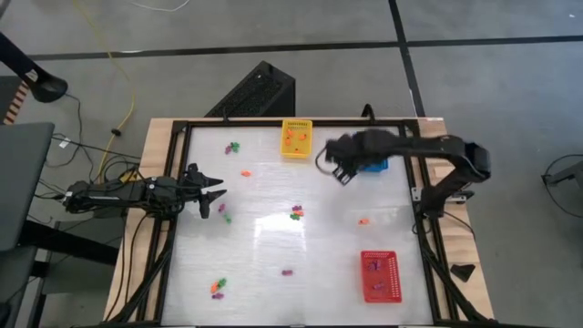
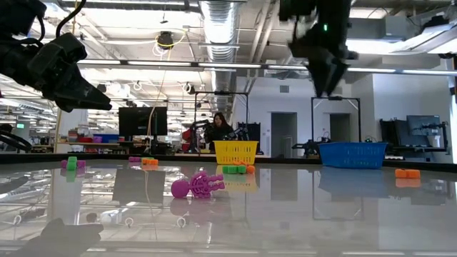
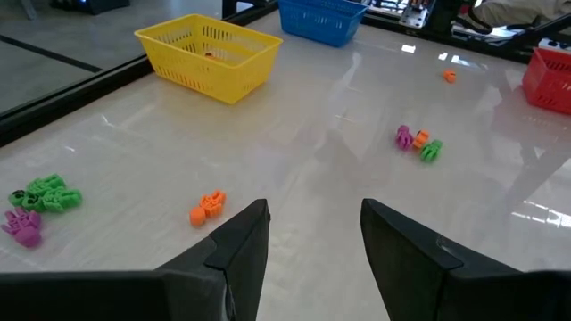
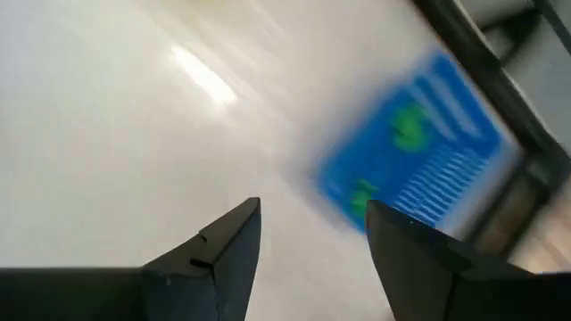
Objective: Sort Halloween decoration
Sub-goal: Put the orange skeleton toy into the yellow bin
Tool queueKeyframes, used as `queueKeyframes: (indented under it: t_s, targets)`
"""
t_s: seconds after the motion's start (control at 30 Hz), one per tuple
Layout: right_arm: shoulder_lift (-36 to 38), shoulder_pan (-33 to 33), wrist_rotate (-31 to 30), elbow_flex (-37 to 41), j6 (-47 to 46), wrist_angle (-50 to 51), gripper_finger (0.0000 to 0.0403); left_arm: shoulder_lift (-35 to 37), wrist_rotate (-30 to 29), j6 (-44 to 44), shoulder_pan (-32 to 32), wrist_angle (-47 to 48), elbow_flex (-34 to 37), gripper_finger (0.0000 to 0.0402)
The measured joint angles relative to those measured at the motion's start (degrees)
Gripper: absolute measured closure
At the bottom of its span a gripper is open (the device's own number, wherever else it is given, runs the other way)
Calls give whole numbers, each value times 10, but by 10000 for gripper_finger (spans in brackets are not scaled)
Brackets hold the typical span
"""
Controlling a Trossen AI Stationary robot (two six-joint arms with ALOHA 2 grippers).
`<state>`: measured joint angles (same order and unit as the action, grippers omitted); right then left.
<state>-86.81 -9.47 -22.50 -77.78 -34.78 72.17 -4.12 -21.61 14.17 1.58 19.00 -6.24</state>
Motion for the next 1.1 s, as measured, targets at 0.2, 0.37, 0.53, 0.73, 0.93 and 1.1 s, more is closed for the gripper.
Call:
queueKeyframes:
  t_s: [0.2, 0.37, 0.53, 0.73, 0.93, 1.1]
  targets:
    - [-3, 158, -47, 54, 1, -228, 170, 0, 0, 0, 0, 0, 0, 233]
    - [-72, 231, -54, 79, 22, -403, 171, 0, 0, 0, 0, 0, 0, 233]
    - [-159, 246, -59, 68, 48, -481, 171, 0, 0, 0, 0, 0, 0, 233]
    - [-231, 227, -60, 27, 68, -455, 171, 0, -1, 0, 0, 0, 0, 233]
    - [-242, 208, -57, 10, 68, -458, 171, 0, -1, 0, 0, 0, 0, 233]
    - [-242, 207, -41, 10, 96, -452, 171, 0, -1, 0, 0, 0, 0, 233]
